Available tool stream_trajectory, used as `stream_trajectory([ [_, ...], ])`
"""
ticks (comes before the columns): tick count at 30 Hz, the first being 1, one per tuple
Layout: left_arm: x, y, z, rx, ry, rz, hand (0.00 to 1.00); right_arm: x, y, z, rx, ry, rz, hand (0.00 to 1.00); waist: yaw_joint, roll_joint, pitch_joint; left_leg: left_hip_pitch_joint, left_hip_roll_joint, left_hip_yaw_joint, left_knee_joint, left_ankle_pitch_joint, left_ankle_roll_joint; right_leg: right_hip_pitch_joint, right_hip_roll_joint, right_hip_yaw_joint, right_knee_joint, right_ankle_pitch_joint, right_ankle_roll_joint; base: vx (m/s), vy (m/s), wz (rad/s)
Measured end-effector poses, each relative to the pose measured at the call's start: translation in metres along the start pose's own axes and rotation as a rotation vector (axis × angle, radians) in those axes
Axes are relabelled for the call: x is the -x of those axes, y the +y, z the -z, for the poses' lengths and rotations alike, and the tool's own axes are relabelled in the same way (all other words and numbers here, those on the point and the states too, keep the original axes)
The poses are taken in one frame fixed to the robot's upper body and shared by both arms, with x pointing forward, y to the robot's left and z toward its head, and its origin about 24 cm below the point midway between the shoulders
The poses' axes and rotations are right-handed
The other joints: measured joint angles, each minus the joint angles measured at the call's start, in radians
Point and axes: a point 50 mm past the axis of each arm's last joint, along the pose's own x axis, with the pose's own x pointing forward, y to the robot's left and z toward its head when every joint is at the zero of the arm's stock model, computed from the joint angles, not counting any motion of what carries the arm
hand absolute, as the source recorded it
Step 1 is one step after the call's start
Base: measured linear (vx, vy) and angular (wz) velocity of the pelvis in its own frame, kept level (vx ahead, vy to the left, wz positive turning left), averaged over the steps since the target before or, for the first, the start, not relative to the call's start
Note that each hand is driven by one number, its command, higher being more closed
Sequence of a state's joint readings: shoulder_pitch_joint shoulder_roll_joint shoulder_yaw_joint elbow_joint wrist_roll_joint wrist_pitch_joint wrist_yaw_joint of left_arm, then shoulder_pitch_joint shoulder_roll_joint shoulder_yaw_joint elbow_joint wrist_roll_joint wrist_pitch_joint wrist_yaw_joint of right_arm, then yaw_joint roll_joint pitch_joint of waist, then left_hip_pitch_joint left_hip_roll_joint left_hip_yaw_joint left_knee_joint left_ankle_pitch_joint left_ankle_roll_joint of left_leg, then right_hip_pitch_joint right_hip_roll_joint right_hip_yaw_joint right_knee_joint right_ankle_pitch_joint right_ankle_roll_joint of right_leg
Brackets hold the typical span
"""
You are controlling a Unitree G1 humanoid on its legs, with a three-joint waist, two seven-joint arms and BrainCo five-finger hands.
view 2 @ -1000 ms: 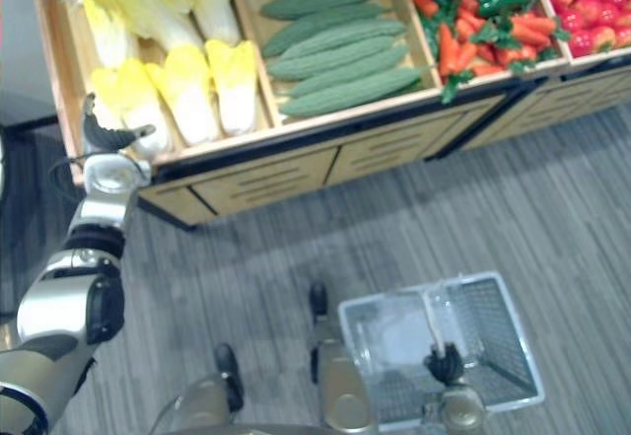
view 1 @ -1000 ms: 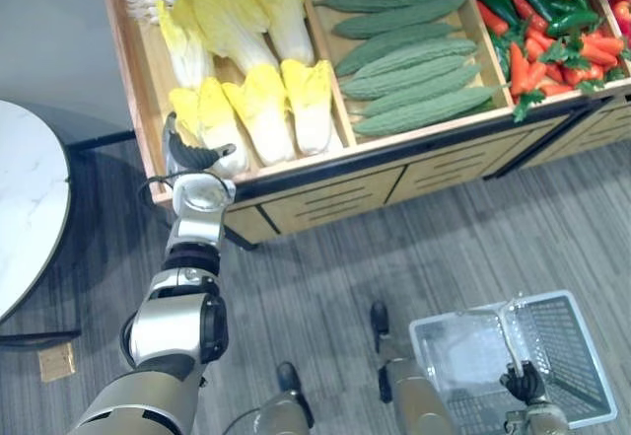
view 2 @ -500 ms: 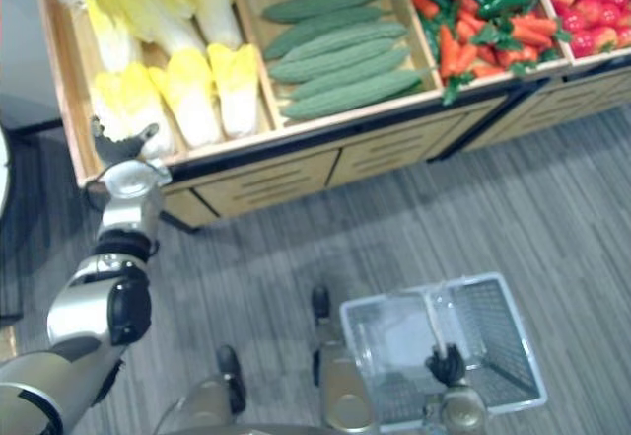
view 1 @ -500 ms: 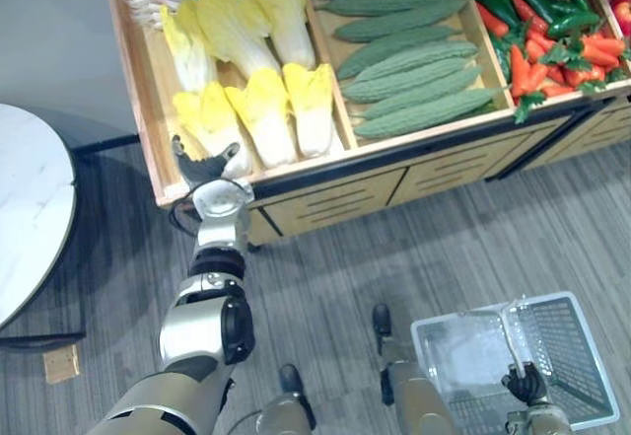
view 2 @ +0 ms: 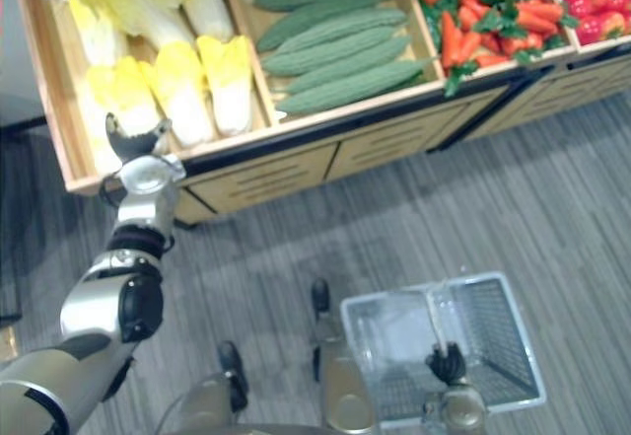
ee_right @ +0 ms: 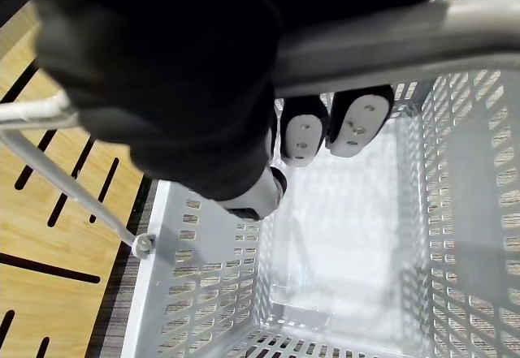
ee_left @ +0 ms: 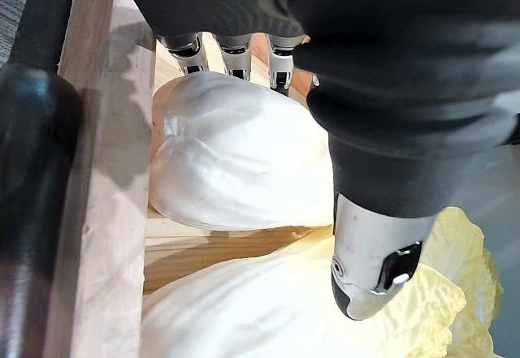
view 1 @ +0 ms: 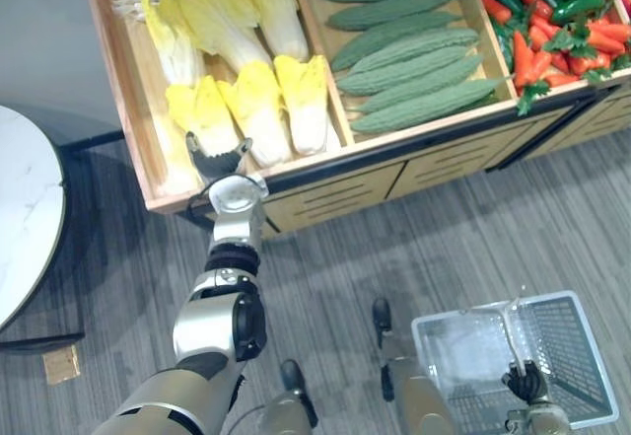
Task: Pick vegetable in the basket
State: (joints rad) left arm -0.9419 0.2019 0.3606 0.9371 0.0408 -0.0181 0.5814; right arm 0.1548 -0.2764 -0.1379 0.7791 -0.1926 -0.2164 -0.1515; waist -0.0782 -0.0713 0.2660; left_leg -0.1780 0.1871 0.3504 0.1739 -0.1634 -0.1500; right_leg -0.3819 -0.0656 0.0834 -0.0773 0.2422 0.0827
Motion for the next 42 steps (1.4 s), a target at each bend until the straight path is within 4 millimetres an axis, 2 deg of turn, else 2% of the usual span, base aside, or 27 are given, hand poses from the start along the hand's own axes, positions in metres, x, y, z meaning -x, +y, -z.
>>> stream_trajectory([
  [11,-0.008,0.007,-0.006,0.01,0.019,-0.033,0.0,0.001,0.003,-0.004,0.009,-0.021,-0.005,1.0,-0.001,0.0,0.0,-0.012,0.005,0.02,0.001,-0.002,-0.002,-0.018,0.005,0.009,-0.001,0.002,-0.002,0.0,-0.011,-0.03],
  [18,-0.016,0.022,-0.005,-0.002,0.032,-0.069,0.0,0.0,0.004,-0.007,0.016,-0.037,-0.01,1.0,-0.001,0.0,0.0,-0.013,0.011,0.024,0.002,-0.003,-0.004,-0.021,0.012,0.009,-0.001,0.001,-0.002,-0.01,-0.014,-0.01],
  [34,-0.025,0.039,-0.005,-0.044,0.019,-0.089,0.0,-0.001,0.0,-0.012,0.06,-0.069,-0.022,1.0,-0.001,0.003,-0.002,-0.027,0.012,0.023,0.003,-0.003,-0.004,-0.034,0.013,0.008,-0.001,0.001,-0.002,0.0,0.0,0.0],
  [35,-0.026,0.041,-0.005,-0.05,0.017,-0.091,1.0,-0.001,0.0,-0.013,0.061,-0.071,-0.022,1.0,-0.001,0.003,-0.002,-0.027,0.013,0.024,0.003,-0.003,-0.004,-0.035,0.014,0.008,-0.001,0.002,-0.003,0.0,0.0,0.0],
  [42,-0.026,0.042,-0.004,-0.064,0.012,-0.076,1.0,-0.002,0.0,-0.015,0.075,-0.082,-0.035,1.0,-0.001,0.004,-0.002,-0.027,0.014,0.024,0.003,-0.003,-0.004,-0.035,0.015,0.009,-0.001,0.002,-0.003,0.0,0.0,0.0],
])
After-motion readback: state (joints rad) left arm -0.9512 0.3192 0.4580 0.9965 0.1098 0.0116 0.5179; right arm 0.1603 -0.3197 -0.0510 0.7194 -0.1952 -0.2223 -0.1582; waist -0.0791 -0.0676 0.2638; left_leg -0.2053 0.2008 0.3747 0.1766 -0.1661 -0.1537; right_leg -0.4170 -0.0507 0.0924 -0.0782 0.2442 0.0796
